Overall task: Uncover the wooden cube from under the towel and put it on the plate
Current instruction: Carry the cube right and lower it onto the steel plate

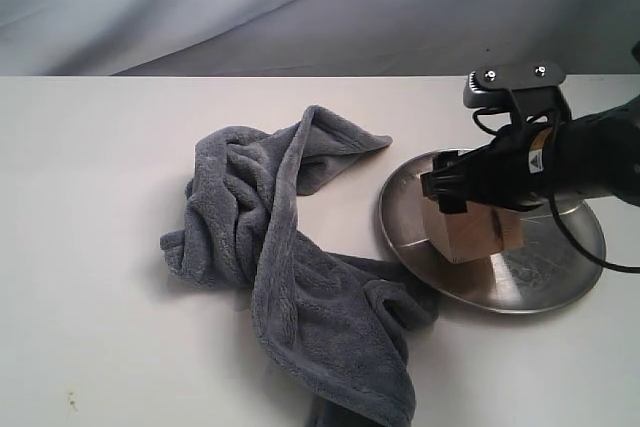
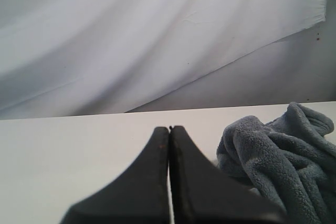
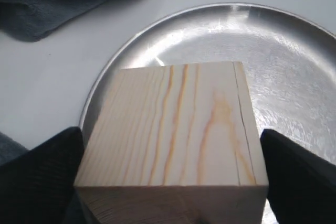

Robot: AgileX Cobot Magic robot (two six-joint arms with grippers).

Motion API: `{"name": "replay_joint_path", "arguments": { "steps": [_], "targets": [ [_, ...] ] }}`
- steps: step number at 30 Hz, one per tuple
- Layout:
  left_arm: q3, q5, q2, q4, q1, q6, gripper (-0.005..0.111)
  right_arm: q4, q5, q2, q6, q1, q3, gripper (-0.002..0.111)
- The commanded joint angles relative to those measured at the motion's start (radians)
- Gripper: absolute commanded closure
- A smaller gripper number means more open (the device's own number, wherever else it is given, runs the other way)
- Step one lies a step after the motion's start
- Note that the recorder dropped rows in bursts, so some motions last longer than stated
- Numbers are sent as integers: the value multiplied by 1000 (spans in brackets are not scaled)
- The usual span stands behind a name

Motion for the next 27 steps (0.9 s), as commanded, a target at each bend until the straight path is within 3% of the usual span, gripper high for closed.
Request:
{"name": "replay_joint_path", "arguments": {
  "steps": [1,13,21,27],
  "targets": [
    [4,-11,-4,-2,2,-2,107,-17,-38,9,-10,-7,-1,48],
    [4,-11,-4,-2,2,-2,107,-18,-115,6,-13,-75,96,47],
    [4,-11,-4,-2,2,-2,107,-6,-123,6,-18,-75,110,26],
    [4,-11,-4,-2,2,-2,107,5,-160,6,-18,-75,110,19]
  ]
}}
